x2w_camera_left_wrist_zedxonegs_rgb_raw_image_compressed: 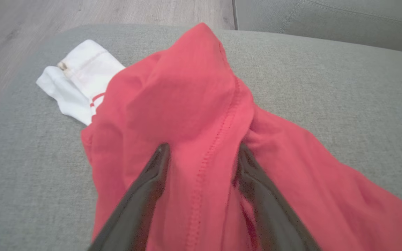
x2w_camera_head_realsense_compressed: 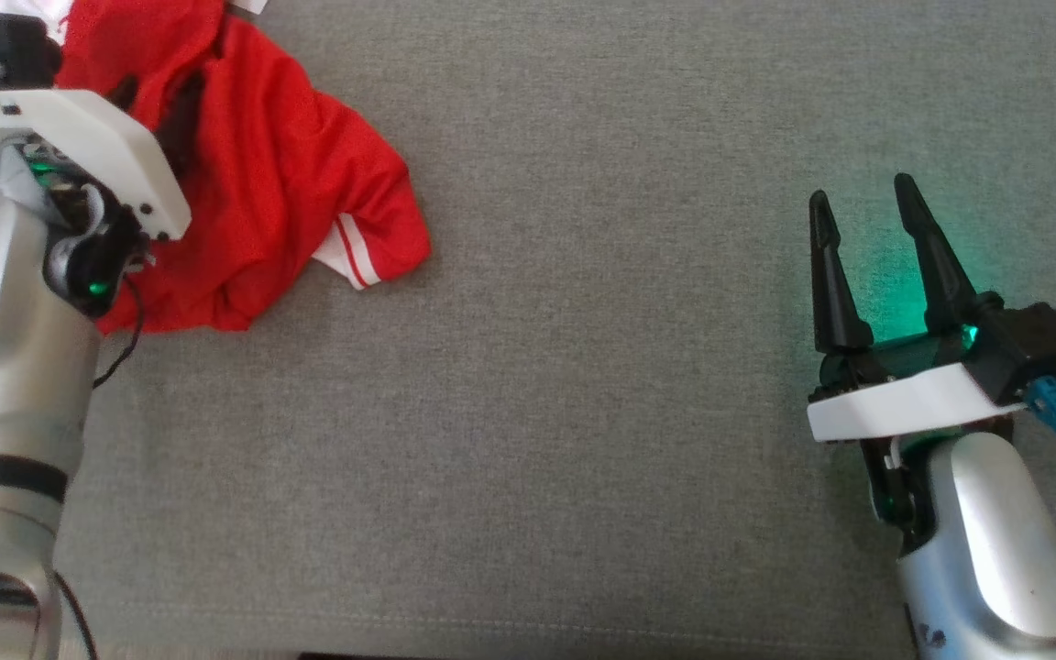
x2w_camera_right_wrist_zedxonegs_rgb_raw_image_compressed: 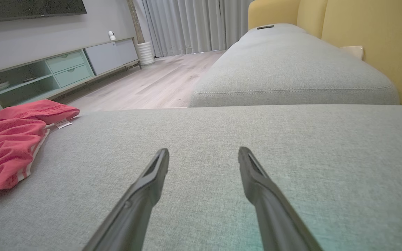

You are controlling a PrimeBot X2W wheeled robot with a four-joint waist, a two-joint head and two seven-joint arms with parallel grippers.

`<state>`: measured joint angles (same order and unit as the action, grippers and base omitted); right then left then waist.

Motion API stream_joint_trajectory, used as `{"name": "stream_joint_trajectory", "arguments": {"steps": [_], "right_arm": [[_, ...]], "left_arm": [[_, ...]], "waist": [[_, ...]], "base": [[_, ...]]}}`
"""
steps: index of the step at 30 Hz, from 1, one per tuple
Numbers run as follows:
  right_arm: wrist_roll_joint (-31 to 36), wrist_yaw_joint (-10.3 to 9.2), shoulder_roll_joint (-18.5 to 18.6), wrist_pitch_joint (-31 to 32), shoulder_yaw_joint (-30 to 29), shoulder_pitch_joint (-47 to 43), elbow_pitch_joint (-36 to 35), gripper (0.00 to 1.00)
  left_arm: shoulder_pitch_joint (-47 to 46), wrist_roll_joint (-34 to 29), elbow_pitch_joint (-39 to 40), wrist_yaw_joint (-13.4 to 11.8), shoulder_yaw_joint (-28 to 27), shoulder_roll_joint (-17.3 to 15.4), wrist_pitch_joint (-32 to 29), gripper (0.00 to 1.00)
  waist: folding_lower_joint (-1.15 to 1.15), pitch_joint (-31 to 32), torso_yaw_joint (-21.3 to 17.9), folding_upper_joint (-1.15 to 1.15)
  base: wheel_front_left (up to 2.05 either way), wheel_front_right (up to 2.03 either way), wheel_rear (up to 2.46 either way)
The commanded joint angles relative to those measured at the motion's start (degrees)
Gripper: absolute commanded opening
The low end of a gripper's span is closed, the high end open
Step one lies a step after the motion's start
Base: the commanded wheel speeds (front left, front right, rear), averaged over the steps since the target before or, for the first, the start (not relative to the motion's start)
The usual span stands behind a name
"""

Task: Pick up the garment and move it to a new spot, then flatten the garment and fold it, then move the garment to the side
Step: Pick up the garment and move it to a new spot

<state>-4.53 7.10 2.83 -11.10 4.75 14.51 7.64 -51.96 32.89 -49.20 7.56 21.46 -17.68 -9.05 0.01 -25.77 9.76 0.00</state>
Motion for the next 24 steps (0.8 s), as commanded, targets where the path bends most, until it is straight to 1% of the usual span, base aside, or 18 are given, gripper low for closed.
{"name": "stream_joint_trajectory", "arguments": {"steps": [1, 2, 6, 7, 13, 18, 24], "right_arm": [[0.2, 0.39, 0.0, -0.3, 1.5, 1.3, -1.9, 1.00], [0.2, 0.39, 0.0, -0.4, 1.4, 1.3, -1.7, 1.00], [-0.1, 0.39, 0.0, -0.7, 1.2, 1.1, -0.8, 1.00], [-0.2, 0.39, 0.0, -0.8, 1.2, 1.1, -0.4, 1.00], [-0.9, 0.39, 0.0, -1.3, 1.5, 0.6, 0.8, 1.00], [-2.0, 0.39, 0.0, -1.8, 1.7, -0.5, 1.9, 1.00], [-3.7, 0.39, 0.0, -2.5, 1.9, -2.1, 3.4, 1.00]], "left_arm": [[-3.0, 0.7, 0.7, -0.1, -1.3, -3.6, 0.2, 0.66], [-3.4, 1.2, 0.1, -0.1, -0.9, -3.7, 0.6, 0.00], [-3.9, 3.5, -0.9, -0.1, 0.9, -3.5, 3.3, 0.00], [-4.0, 4.4, -1.0, -0.1, 1.6, -3.8, 5.4, 0.00], [-4.1, 8.0, 0.6, -0.1, 2.8, -5.1, 13.1, 0.00], [-3.5, 10.3, 3.5, -0.1, 3.3, -6.4, 18.6, 0.00], [-2.0, 11.9, 8.0, -0.1, 3.3, -8.1, 21.3, 0.00]], "waist": [[-0.01, -0.3, -0.4, 0.00], [-0.01, -0.2, -0.5, 0.00], [-0.01, 0.9, -0.3, 0.00], [-0.01, 1.7, -0.2, 0.00], [-0.01, 5.2, 0.1, 0.00], [-0.01, 8.6, 0.1, 0.00], [-0.01, 12.8, -0.3, 0.00]], "base": [[0.00, 0.00, 0.00], [0.00, 0.00, 0.00], [0.00, 0.00, 0.00], [0.00, 0.00, 0.00], [0.00, 0.00, 0.00], [0.00, 0.00, 0.00], [0.00, 0.00, 0.00]]}}
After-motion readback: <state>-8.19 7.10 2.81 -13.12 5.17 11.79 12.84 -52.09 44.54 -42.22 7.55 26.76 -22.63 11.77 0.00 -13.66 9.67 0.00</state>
